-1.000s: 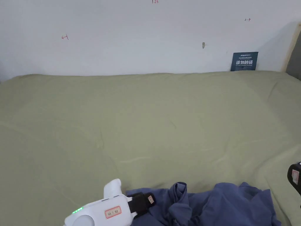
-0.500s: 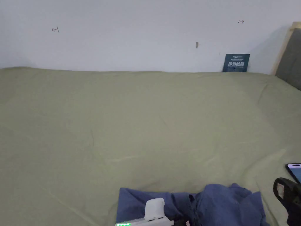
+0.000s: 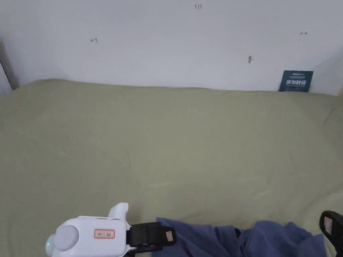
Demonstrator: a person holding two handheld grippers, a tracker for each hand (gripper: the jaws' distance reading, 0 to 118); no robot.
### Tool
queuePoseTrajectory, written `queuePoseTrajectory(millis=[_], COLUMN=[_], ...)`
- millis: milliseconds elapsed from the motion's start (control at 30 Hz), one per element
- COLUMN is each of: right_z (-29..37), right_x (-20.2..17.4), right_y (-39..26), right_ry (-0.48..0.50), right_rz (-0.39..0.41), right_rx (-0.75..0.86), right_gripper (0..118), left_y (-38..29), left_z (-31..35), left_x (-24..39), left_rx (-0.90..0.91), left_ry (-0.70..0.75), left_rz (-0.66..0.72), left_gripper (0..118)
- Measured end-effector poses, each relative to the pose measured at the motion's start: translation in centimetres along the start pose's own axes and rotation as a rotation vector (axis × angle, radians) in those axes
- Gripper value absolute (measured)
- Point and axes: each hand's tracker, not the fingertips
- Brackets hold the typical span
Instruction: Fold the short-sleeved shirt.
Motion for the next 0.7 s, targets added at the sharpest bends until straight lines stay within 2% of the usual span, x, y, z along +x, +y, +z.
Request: queuePoseTrajectory(millis=[67, 200, 267, 367, 400, 433, 467, 500, 533, 567, 600, 633, 700], right_z=[-0.2, -0.3, -0.3, -0.4, -0.5, -0.5, -0.5, -0.5, -0.5, -0.5, -0.4, -0.3, -0.2], right_x=[-0.2, -0.7, -0.8, -0.8, -0.8, -0.8, -0.8, -0.8, -0.8, -0.8, -0.8, -0.8, -0.8], right_y=[-0.1, 0.1, 0.1, 0.2, 0.2, 0.2, 0.2, 0.3, 0.3, 0.3, 0.3, 0.4, 0.4], right_ry=[0.009, 0.023, 0.023, 0.02, 0.021, 0.02, 0.016, 0.013, 0.012, 0.011, 0.01, 0.008, 0.001], right_rz=[-0.002, 0.014, 0.024, 0.023, 0.021, 0.02, 0.022, 0.025, 0.027, 0.029, 0.03, 0.031, 0.035], right_rx=[-0.001, -0.017, -0.02, -0.022, -0.023, -0.026, -0.027, -0.028, -0.031, -0.032, -0.031, -0.031, -0.027], right_gripper=[0, 0, 0, 0, 0, 0, 0, 0, 0, 0, 0, 0, 0], left_y=[-0.2, -1.3, -1.8, -1.6, -2.0, -2.2, -2.5, -2.5, -2.4, -2.5, -2.6, -2.5, -1.9], left_z=[0.7, -1.0, -1.7, -4.4, -5.5, -6.0, -6.0, -6.3, -6.8, -6.8, -6.6, -6.2, -4.8], left_x=[-1.5, -2.2, -1.9, -2.3, -1.7, -1.2, 0.2, 0.7, 1.0, 1.1, 0.8, 1.3, 2.7], left_rx=[0.015, -0.021, 0.028, -0.047, -0.095, -0.083, -0.062, -0.07, -0.084, -0.078, -0.058, -0.04, -0.026], left_ry=[-0.029, 0.018, -0.081, -0.239, -0.235, -0.207, -0.154, -0.077, 0.005, 0.006, -0.092, -0.084, 0.031], left_rz=[0.049, 0.15, 0.142, 0.264, 0.257, 0.195, 0.137, 0.135, 0.136, 0.177, 0.231, 0.225, 0.099], left_gripper=[101, 101, 100, 97, 96, 96, 83, 61, 22, 14, 14, 13, 13])
